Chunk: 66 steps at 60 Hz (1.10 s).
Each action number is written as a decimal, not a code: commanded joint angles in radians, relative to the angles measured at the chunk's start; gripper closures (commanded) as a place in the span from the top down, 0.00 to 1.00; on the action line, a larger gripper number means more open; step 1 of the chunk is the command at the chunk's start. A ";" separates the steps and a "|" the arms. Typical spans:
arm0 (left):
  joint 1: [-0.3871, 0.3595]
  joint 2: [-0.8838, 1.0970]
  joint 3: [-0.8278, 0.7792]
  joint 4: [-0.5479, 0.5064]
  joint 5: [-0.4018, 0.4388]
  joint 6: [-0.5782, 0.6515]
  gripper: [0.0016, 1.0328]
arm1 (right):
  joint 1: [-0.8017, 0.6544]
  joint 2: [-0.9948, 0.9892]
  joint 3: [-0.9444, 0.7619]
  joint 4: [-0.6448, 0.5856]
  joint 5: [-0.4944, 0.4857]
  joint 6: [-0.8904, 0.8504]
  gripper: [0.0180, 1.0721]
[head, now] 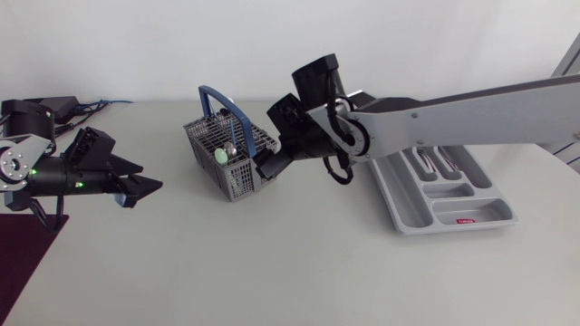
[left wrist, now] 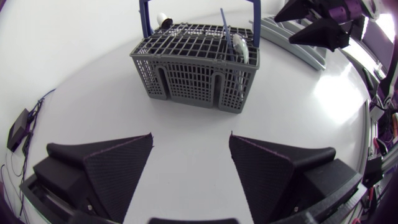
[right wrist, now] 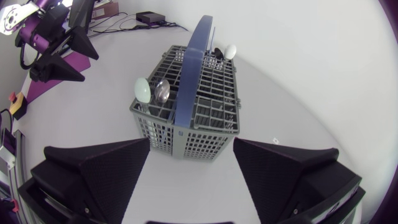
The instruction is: Unload the cutlery basket into the drawer organizer.
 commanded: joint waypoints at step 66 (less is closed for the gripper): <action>0.030 -0.112 -0.010 -0.027 0.099 0.026 0.88 | 0.016 0.011 -0.034 0.018 -0.057 -0.025 0.18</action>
